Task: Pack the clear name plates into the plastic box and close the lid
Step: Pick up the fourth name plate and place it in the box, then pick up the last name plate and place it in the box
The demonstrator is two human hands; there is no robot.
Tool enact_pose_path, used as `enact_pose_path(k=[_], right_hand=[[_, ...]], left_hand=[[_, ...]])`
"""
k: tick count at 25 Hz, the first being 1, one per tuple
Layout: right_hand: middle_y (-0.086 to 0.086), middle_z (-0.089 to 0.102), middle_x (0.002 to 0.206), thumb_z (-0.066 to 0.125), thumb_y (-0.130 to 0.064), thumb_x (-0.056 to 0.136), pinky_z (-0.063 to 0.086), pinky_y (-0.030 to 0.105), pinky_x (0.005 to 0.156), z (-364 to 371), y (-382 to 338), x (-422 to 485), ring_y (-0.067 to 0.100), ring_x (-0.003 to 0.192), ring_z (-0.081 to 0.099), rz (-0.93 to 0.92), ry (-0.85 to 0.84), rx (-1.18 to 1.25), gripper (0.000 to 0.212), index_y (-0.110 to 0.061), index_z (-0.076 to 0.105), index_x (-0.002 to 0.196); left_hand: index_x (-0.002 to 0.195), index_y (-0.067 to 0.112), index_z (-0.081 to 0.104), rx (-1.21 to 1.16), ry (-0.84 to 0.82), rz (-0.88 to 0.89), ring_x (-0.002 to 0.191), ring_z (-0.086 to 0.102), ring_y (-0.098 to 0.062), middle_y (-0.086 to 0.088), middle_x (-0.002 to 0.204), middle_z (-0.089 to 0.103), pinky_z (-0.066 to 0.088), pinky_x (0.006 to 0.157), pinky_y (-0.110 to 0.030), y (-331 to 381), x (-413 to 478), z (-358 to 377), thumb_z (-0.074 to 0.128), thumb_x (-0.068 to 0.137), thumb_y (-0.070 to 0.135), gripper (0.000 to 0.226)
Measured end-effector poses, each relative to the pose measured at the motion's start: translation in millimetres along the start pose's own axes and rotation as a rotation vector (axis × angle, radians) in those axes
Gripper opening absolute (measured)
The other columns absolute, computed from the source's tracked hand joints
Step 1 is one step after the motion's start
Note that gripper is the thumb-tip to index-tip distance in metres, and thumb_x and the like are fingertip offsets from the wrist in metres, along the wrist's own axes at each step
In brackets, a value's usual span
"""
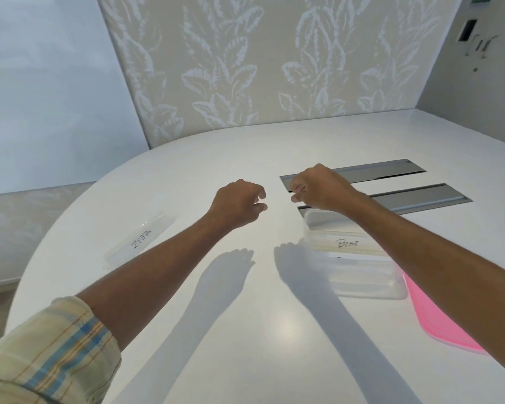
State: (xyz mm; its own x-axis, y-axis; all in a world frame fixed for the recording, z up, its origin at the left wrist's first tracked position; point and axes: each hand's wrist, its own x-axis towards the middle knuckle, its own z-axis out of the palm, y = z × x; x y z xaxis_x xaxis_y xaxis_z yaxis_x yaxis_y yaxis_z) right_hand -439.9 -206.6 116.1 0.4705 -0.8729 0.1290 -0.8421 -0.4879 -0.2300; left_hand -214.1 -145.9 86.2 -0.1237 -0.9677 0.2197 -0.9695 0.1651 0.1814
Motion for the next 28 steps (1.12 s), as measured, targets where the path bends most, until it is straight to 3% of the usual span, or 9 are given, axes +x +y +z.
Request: enact_pose_path(k=[7, 10, 14, 19, 24, 28], right_hand=[[-0.008, 0.073, 0.12, 0.079, -0.031, 0.089, 0.055, 0.038, 0.091, 42, -108, 51, 0.017, 0.111, 0.066, -0.162, -0.043, 0.041, 0.039, -0.027, 0.07, 0.126], [-0.006, 0.069, 0.132, 0.079, -0.031, 0.089, 0.052, 0.037, 0.094, 63, -145, 73, 0.018, 0.122, 0.061, -0.209, -0.072, 0.041, 0.049, -0.028, 0.065, 0.136], [-0.005, 0.064, 0.141, 0.078, -0.033, 0.089, 0.047, 0.037, 0.096, 96, -189, 105, 0.019, 0.131, 0.056, -0.258, -0.106, 0.043, 0.056, -0.028, 0.06, 0.142], [-0.002, 0.054, 0.15, 0.079, -0.035, 0.088, 0.046, 0.04, 0.103, 145, -226, 140, 0.022, 0.138, 0.049, -0.31, -0.2, 0.023, 0.071, -0.03, 0.048, 0.152], [-0.007, 0.029, 0.169, 0.088, -0.029, 0.078, 0.042, 0.045, 0.115, 184, -251, 164, 0.017, 0.152, 0.032, -0.381, -0.325, -0.032, 0.102, -0.028, 0.031, 0.162], [-0.005, 0.029, 0.169, 0.089, -0.021, 0.077, 0.043, 0.043, 0.114, 207, -266, 179, 0.017, 0.155, 0.03, -0.447, -0.33, -0.127, 0.103, -0.024, 0.031, 0.162]], left_hand=[[0.129, 0.032, 0.066, 0.024, -0.026, -0.255, 0.124, 0.06, -0.018, 0.01, 0.122, 0.071, 0.045, 0.086, -0.033, -120, -55, -26, 0.065, 0.096, 0.047, 0.036], [0.138, 0.03, 0.061, 0.048, -0.042, -0.371, 0.128, 0.059, -0.022, 0.004, 0.132, 0.067, 0.049, 0.096, -0.038, -167, -75, -30, 0.066, 0.096, 0.048, 0.046], [0.147, 0.025, 0.051, 0.1, -0.102, -0.485, 0.13, 0.058, -0.025, -0.001, 0.138, 0.061, 0.047, 0.093, -0.039, -222, -98, -23, 0.066, 0.094, 0.054, 0.062], [0.134, 0.018, 0.055, 0.134, -0.178, -0.595, 0.12, 0.061, -0.028, -0.004, 0.126, 0.063, 0.043, 0.079, -0.037, -270, -120, 3, 0.068, 0.087, 0.063, 0.066], [0.119, 0.017, 0.057, 0.076, -0.237, -0.653, 0.111, 0.062, -0.026, -0.002, 0.117, 0.062, 0.043, 0.077, -0.036, -297, -133, 27, 0.072, 0.078, 0.07, 0.069], [0.115, 0.017, 0.06, 0.068, -0.224, -0.651, 0.106, 0.063, -0.025, -0.002, 0.113, 0.062, 0.042, 0.075, -0.035, -304, -135, 37, 0.074, 0.078, 0.066, 0.063]])
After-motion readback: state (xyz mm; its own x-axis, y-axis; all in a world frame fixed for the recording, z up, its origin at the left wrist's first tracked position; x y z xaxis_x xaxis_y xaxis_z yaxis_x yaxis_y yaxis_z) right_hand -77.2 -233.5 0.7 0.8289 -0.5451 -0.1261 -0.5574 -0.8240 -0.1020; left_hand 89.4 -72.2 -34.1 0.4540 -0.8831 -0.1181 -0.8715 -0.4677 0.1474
